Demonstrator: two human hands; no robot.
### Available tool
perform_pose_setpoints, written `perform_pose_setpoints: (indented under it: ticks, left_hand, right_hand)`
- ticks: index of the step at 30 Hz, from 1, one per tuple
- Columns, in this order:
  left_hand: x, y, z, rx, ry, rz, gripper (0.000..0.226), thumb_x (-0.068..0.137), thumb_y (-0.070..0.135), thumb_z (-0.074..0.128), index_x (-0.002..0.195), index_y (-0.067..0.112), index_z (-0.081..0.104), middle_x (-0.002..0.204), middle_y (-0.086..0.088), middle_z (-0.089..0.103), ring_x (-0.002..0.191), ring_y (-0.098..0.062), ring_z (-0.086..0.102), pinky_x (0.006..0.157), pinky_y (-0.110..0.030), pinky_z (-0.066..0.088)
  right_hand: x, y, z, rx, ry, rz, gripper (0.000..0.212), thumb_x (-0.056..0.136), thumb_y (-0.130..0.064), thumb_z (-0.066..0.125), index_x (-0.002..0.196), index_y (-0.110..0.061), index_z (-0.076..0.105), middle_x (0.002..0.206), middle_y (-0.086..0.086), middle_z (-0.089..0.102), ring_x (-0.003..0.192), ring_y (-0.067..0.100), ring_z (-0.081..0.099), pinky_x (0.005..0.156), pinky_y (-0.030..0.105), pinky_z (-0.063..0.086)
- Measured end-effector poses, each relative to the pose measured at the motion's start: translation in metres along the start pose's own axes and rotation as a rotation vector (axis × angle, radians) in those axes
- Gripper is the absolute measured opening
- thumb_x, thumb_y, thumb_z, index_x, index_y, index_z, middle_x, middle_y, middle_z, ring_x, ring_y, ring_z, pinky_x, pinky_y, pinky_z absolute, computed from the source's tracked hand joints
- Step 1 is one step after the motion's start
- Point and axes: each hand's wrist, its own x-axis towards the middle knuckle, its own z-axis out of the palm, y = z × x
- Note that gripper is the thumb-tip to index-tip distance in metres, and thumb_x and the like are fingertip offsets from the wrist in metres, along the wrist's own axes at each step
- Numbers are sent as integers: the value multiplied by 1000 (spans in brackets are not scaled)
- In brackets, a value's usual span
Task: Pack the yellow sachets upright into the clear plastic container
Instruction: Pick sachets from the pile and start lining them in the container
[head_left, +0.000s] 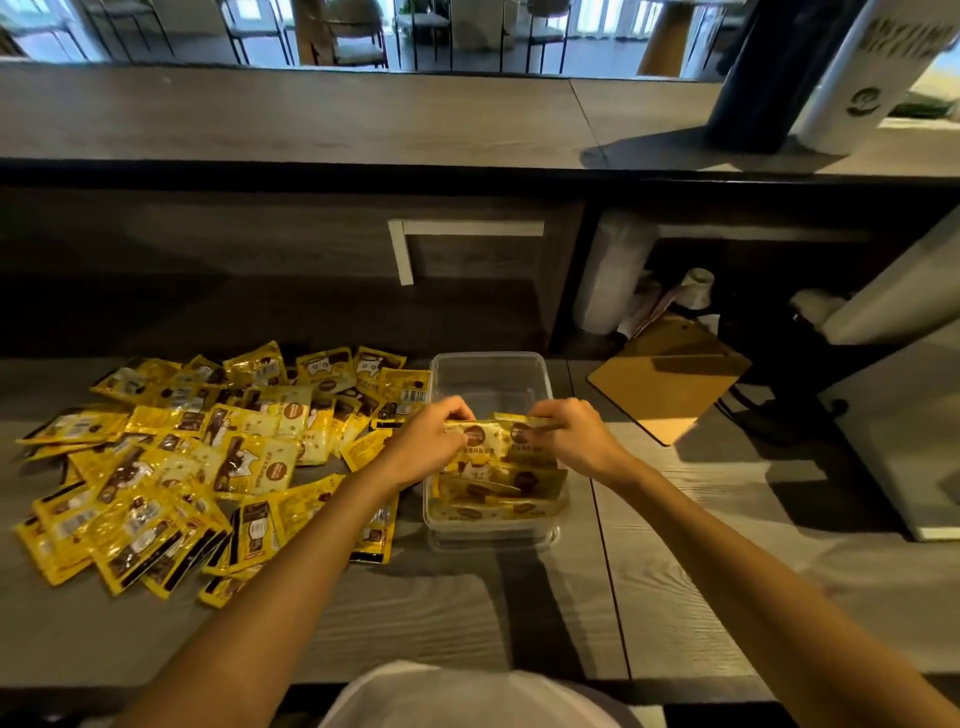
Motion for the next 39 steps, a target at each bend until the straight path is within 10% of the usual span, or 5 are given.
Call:
perform_pose_setpoints:
  ticks: [10, 15, 22, 29, 39]
  left_hand:
    - [-6, 0, -4, 145, -183, 14, 26, 82, -5, 54, 73, 19, 60, 81, 1, 61, 81, -13, 59, 72, -22, 48]
    - [-10, 3, -5, 268, -372, -14, 30, 85, 3, 49, 104, 11, 71, 94, 0, 65, 91, -13, 59, 77, -25, 49]
    - [-23, 8, -2, 482, -567, -5, 42, 84, 41, 61, 117, 15, 58, 103, -7, 62, 89, -18, 53, 69, -27, 40]
    - [-34, 3, 13, 899, -392, 153, 57, 81, 32, 66, 131, 15, 44, 115, -12, 58, 111, -28, 51, 87, -34, 43]
    - [-18, -7, 8, 804, -244, 86, 34, 87, 24, 57, 120, 15, 53, 114, -12, 54, 115, -26, 44, 87, -34, 40]
  right_hand:
    - [-12, 1, -1, -105, -94, -49, 25, 87, -15, 59, 64, -20, 52, 70, -1, 55, 70, 12, 55, 62, 22, 44]
    - [-15, 1, 4, -372, -234, -157, 32, 86, -6, 50, 61, -24, 43, 70, -4, 49, 80, 17, 52, 105, 39, 30]
    - [-25, -7, 3, -445, -341, -243, 39, 94, -5, 38, 129, -13, 55, 127, 11, 61, 105, 19, 56, 80, 19, 37]
    - [-36, -7, 6, -417, -459, -206, 56, 83, -40, 45, 132, -12, 49, 123, 12, 61, 101, 18, 57, 84, 26, 46]
    - [-23, -9, 13, -621, -367, -270, 46, 92, -21, 52, 135, -16, 36, 123, 15, 58, 109, 30, 57, 91, 40, 48]
